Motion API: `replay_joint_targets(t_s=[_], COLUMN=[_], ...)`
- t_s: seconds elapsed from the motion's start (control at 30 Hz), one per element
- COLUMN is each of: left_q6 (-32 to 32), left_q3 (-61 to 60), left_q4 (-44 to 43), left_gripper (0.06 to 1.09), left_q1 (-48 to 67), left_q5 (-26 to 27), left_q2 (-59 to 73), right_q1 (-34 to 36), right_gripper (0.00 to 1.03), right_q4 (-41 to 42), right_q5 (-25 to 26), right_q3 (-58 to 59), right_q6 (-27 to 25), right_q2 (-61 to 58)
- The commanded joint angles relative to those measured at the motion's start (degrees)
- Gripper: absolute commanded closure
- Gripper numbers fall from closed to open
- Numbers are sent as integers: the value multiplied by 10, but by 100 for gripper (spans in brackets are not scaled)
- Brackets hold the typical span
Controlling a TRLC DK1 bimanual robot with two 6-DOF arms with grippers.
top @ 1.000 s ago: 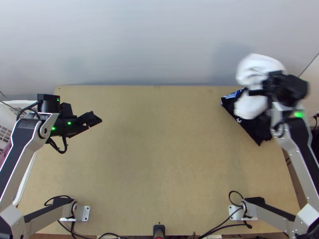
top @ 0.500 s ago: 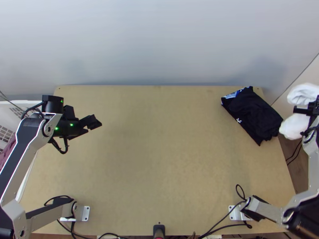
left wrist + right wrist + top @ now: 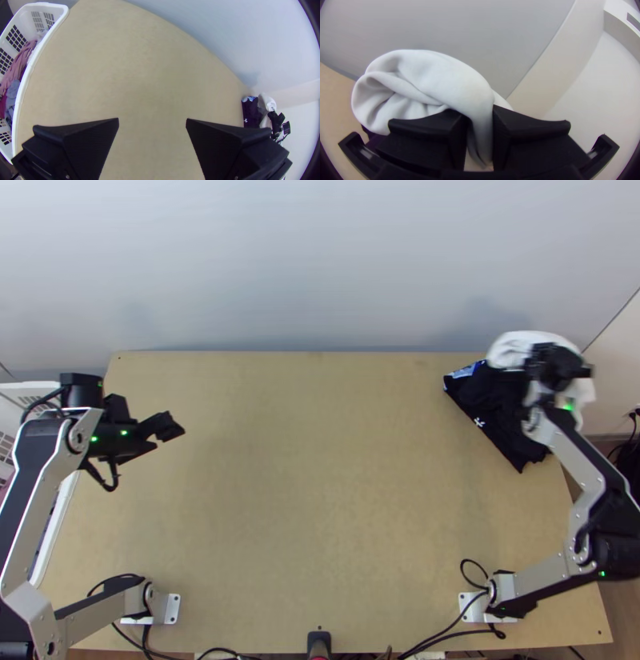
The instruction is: Fold the t-shirt
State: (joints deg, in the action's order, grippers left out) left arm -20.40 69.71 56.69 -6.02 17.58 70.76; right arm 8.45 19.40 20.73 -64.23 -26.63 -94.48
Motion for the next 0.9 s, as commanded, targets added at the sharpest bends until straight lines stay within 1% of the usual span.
replay_joint_targets(t_s=[0.0, 0.1, 0.17, 0.2, 0.23, 0.27, 0.3, 0.33, 0.37, 0.43, 0.47, 0.57, 0.7, 0.73, 0.8, 0.87], left_q6=[31, 33, 33, 32, 33, 33, 33, 33, 34, 34, 35, 35, 32, 30, 27, 28], left_q3=[-15, -19, -19, -19, -18, -18, -18, -17, -17, -17, -18, -19, -19, -19, -22, -31], left_q4=[11, 11, 9, 8, 7, 7, 6, 6, 6, 6, 6, 6, 6, 6, 6, 6], left_gripper=[11, 11, 11, 11, 11, 11, 11, 11, 11, 11, 11, 11, 11, 11, 11, 11], left_q1=[-51, -53, -50, -48, -46, -45, -44, -44, -44, -44, -44, -44, -38, -37, -35, -32], left_q5=[5, 7, 8, 8, 8, 8, 8, 8, 8, 8, 8, 8, 8, 8, 8, 8], left_q2=[-11, -11, -9, -8, -7, -5, -5, -4, -4, -4, -4, -3, -4, -5, -11, -16], right_q1=[-88, -84, -67, -55, -47, -41, -35, -34, -34, -41, -48, -66, -65, -52, -5, 26], right_gripper=[100, 100, 100, 98, 81, 57, 37, 24, 15, 6, 4, 4, 4, 4, 4, 4], right_q4=[4, 5, 6, 6, 5, 4, -1, -19, -52, -139, -171, -249, -365, -375, -369, -349], right_q5=[43, 44, 44, 44, 45, 45, 45, 44, 40, 24, 8, -27, -68, -85, -127, -148], right_q3=[17, 66, 89, 96, 101, 109, 118, 123, 122, 112, 108, 89, 14, -8, -48, -87], right_q6=[10, 16, 26, 27, 28, 29, 32, 39, 48, 82, 94, 127, 177, 190, 228, 248], right_q2=[-50, -56, -59, -59, -57, -47, -30, -9, 16, 73, 106, 189, 231, 229, 199, 143])
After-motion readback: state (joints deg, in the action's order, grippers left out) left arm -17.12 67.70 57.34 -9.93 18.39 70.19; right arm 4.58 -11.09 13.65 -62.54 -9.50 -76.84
